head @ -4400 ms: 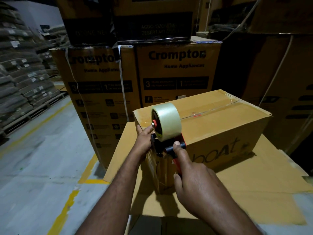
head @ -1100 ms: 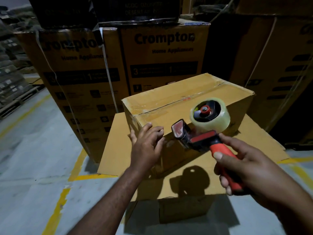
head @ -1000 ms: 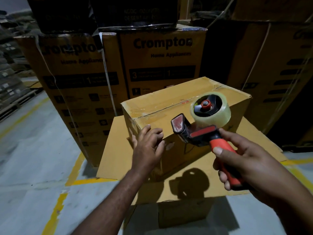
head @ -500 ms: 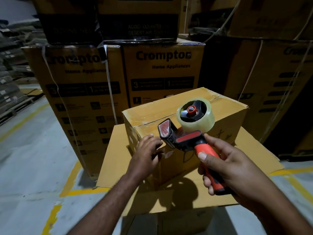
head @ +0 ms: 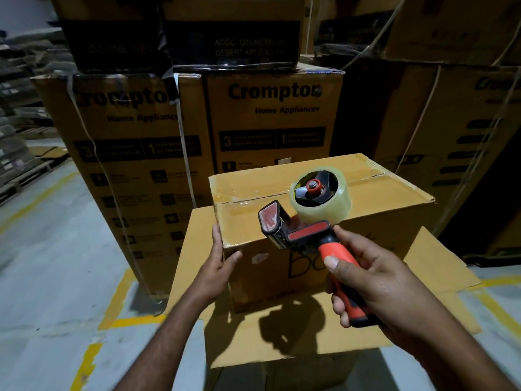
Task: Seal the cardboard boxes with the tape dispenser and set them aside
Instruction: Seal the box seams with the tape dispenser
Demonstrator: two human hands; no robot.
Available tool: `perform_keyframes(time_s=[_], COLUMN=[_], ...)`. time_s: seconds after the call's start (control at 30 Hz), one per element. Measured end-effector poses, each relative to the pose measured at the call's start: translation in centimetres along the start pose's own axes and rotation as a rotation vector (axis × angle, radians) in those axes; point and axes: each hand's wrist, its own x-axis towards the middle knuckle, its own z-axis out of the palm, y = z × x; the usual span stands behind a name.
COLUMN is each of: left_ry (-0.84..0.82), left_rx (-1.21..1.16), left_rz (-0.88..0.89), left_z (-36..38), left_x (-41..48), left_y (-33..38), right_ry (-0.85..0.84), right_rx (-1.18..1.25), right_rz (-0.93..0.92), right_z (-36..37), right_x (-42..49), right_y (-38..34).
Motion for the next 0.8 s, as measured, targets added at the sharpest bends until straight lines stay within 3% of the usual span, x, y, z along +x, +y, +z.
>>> perform_keyframes(time_s=[0.1, 0.17, 0.23, 0.27, 0.3, 0.4, 0.5, 0.8], left_ry=[-0.176, 0.072, 0.443, 0.546, 0.539, 0.134, -0.184, -0.35], left_rx=[0.468, 0.613, 0.461, 0.294, 0.119, -0.371, -0.604, -0.918], left_rz=[-0.165, -0.206, -0.035, 0.042, 0.069, -0.094, -0.269, -0.496], left_z=[-2.3, -3.7, -3.6, -3.1, -2.4, 1.2, 4.3, 15.2], left_x=[-0.1, -0.6, -1.4, -1.7, -1.6, 0.0, 2.6, 11.8], left_y=[-1.1, 0.1, 3.2, 5.1, 6.9, 12.2, 16.1, 21.1], right_ry=[0.011, 0.024, 0.055, 0.07, 0.086, 0.137, 0.199, 0.449], right_rx=[-0.008, -0.013, -0.022, -0.031, -0.045, -0.113, -0.282, -0.708], right_rz=[-0.012, -0.018, -0.022, -0.026, -0.033, -0.06, -0.108, -0.321], right_z=[-0.1, -0.2, -0.4, -0.6, -0.7, -1.3, -2.4, -11.8], right_x=[0.1, 0.1, 0.2, 0.2, 0.1, 0.0, 0.2, 2.6], right_y=[-0.1, -0.2, -0.2, -0.2, -0.3, -0.5, -0.4, -0.2])
